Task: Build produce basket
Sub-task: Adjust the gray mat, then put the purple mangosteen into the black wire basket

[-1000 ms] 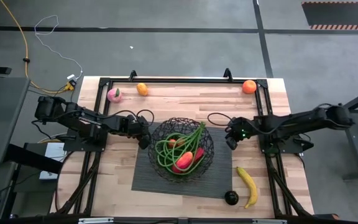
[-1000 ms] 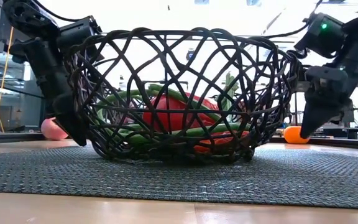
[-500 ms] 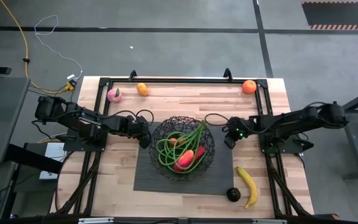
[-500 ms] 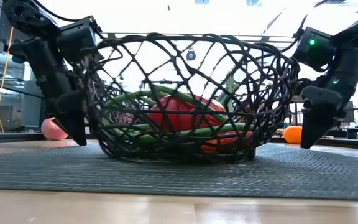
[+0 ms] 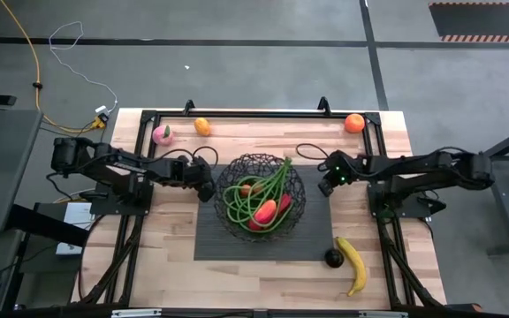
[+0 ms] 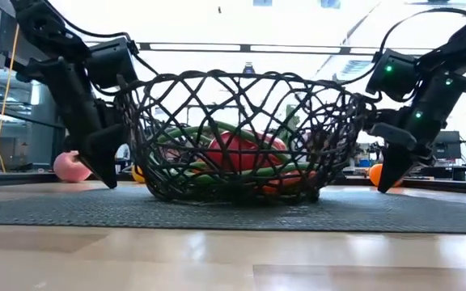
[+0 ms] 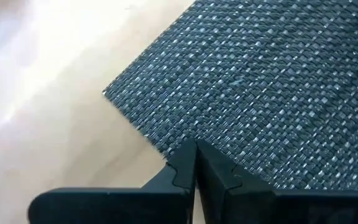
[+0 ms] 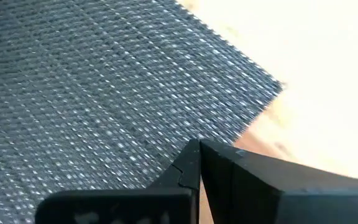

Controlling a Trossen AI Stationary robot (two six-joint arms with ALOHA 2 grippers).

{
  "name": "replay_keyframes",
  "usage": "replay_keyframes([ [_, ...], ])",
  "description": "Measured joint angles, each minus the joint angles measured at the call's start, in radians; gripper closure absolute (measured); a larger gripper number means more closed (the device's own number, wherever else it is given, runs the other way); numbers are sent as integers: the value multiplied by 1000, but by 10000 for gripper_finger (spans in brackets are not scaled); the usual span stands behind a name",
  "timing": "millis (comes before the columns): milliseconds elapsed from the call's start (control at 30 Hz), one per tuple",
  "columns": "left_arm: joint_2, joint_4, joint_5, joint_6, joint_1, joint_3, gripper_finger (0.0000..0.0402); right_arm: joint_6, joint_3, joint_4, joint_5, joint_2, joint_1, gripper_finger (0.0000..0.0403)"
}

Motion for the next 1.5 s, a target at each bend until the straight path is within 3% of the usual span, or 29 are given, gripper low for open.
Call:
replay_keyframes([
  [300, -2, 8, 7, 0, 15, 0, 401, -30, 10, 3, -19, 0, -38, 403],
  [567, -85, -33, -10, 3, 15, 0, 401, -95, 83, -37, -27, -1, -37, 403],
  [900, -308, -250, -151, 89, 28, 18, 401, -229, 226, -251, 33, -15, -37, 403],
  [1067, -456, -346, -158, 200, 70, 129, 400, -311, 354, -443, 106, -101, -46, 403],
  [1200, -581, -277, -157, 303, 82, 237, 392, -306, 459, -489, 120, -204, -57, 403],
  [1333, -696, -38, -49, 367, 79, 275, 380, -262, 536, -428, 104, -304, -45, 403],
  [1500, -789, 170, 219, 383, 79, 275, 372, -208, 553, -274, 2, -388, -7, 403],
])
